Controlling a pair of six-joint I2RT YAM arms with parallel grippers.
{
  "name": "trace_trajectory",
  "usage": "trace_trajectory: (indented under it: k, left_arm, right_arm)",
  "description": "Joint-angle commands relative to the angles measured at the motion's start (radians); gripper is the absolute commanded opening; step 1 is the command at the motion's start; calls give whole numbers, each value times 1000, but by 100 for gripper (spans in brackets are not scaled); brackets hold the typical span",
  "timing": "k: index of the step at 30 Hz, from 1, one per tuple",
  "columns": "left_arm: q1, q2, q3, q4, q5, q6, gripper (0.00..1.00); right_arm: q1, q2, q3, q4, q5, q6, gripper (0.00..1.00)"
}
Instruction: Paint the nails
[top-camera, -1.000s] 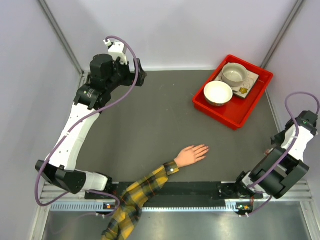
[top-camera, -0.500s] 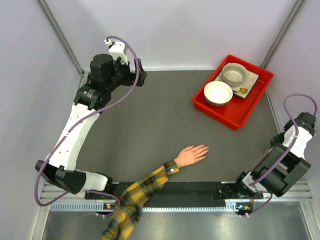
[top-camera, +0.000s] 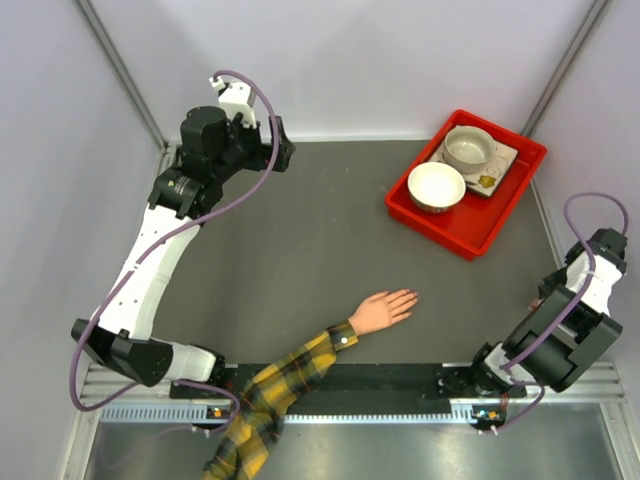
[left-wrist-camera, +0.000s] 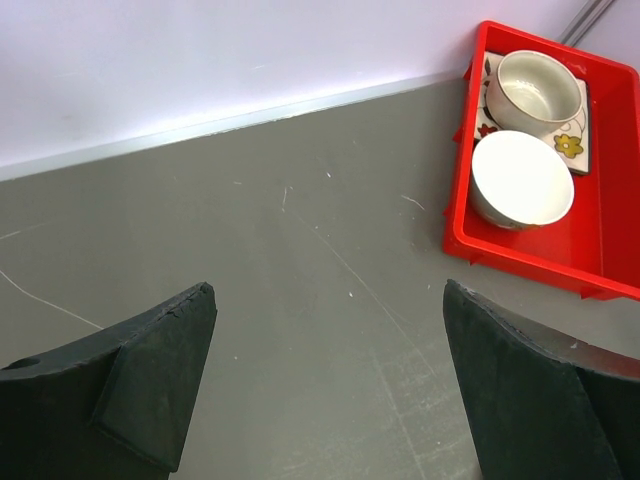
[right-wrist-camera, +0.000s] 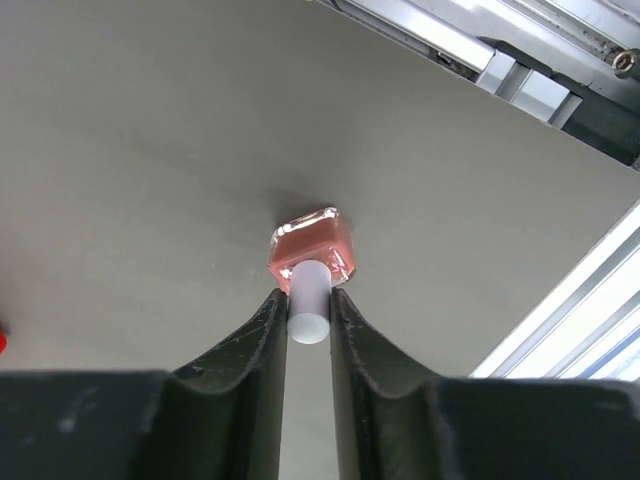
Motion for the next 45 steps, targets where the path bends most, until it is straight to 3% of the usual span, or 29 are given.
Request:
trace_trajectory:
  k: [1, 5, 12, 17, 22, 26, 32, 36, 45]
  left_arm:
    - [-6, 2, 39, 21, 14, 5, 99]
    - [-6, 5, 41, 17, 21, -3, 99]
    - [-10, 17, 33, 3, 101, -61, 99]
    - [-65, 25, 2, 18, 204, -84, 95]
    - [-170, 39, -39, 96, 441, -34, 91]
    - [-214, -29, -186, 312, 530, -66, 89]
    - [-324, -118, -337, 383, 495, 105, 81]
    - [-349, -159, -429, 469, 490, 126, 77]
    - [-464, -159, -542, 681, 457, 264, 73]
  right_arm:
    - [-7, 6, 7, 21, 6, -16, 16]
    - [-7, 3, 29, -6, 0, -28, 0]
    - [148, -95, 145, -177, 23, 16, 0]
    - [309, -146, 354, -333, 10, 12, 0]
    - [458, -134, 521, -378, -224, -10, 0]
    - [596, -74, 599, -363, -439, -1, 0]
    - [812, -15, 811, -436, -565, 38, 0]
    - [867, -29, 848, -482, -657, 58, 0]
    - [1012, 34, 1093, -759, -602, 41, 0]
